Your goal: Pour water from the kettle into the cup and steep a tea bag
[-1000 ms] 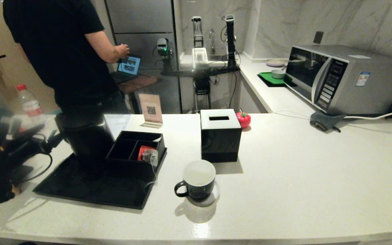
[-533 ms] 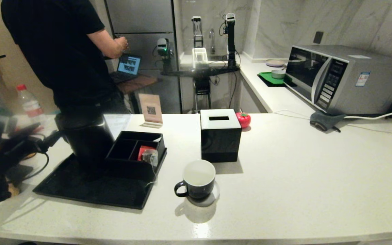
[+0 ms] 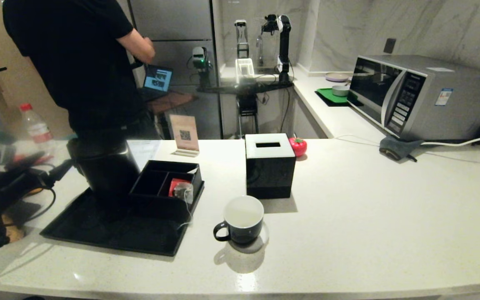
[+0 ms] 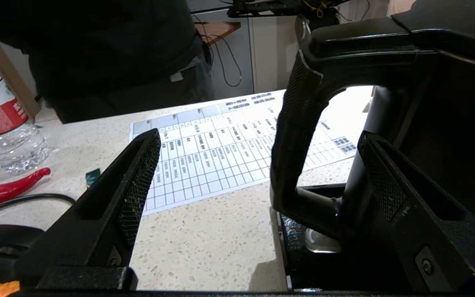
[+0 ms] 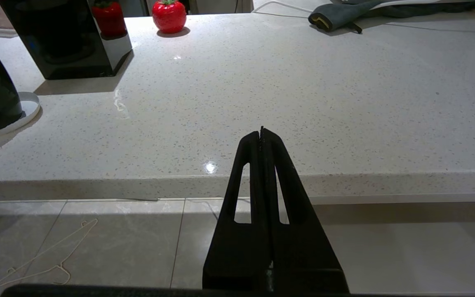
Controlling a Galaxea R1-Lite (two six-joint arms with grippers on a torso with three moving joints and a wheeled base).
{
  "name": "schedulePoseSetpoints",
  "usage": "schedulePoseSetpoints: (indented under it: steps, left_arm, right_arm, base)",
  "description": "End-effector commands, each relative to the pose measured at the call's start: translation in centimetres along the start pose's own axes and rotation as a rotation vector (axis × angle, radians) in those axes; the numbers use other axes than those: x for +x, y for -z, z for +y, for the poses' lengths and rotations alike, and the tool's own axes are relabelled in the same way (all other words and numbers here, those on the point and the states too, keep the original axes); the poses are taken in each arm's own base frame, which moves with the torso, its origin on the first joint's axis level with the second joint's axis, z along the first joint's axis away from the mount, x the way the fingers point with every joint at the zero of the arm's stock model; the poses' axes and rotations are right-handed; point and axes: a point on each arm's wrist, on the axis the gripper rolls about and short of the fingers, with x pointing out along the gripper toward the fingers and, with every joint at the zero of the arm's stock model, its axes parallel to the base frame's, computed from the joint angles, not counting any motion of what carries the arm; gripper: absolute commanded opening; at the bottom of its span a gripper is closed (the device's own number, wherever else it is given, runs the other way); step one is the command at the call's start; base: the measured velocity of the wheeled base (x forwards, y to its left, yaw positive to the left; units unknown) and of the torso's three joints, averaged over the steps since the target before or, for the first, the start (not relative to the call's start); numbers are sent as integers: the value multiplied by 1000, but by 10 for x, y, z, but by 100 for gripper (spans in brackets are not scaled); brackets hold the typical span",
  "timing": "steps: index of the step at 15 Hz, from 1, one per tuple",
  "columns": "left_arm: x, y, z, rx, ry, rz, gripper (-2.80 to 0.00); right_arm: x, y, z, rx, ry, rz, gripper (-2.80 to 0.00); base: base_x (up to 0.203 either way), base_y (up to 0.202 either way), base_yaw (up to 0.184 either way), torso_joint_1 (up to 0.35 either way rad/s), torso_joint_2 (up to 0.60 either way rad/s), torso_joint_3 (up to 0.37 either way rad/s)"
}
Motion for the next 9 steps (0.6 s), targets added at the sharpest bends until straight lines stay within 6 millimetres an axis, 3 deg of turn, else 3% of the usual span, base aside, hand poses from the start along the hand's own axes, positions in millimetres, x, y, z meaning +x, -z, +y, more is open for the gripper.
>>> schedulePoseSetpoints:
  steps: [1,9]
  left_arm:
    - [-1,-2,1,16,2,-17,0]
    - [4,-7,3,34,6,-39,0]
  right_arm:
    - [0,0,0,0,-1,1,-280]
    - [0,0,0,0,-1,1,-280]
  base:
    - [0,0,0,0,0,0]
    - [0,0,0,0,0,0]
